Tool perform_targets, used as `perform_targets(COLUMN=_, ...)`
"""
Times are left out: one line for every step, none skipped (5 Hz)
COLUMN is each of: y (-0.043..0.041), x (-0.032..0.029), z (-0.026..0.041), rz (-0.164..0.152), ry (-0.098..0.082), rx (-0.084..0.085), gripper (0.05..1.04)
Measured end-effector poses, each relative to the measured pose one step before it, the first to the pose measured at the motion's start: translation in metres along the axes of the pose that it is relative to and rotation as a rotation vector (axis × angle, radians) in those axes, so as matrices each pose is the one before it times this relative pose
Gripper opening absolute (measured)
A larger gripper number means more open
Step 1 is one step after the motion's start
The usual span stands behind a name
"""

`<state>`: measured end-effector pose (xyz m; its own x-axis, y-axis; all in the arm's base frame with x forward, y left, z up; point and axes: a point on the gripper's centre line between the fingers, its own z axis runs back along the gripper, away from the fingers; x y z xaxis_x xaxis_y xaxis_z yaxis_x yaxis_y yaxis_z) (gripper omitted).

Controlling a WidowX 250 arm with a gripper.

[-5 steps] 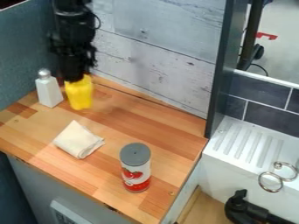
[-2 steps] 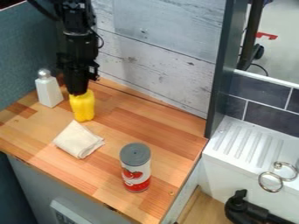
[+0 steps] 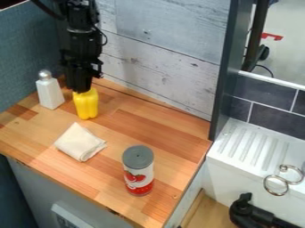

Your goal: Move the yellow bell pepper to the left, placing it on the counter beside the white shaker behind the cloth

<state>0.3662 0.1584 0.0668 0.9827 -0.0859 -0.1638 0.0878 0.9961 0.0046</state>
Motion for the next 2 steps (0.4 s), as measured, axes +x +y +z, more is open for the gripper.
perform_targets(y=0.00069, x=0.00143, z=-0.00018, rz=-0.0105, ry=-0.0014, rx=0.0007, gripper=0.134)
perform_targets(y=-0.00069, x=-0.00089, z=0.00015, rz=-0.0089, ry=0.0076, rx=-0.0055, gripper=0.357)
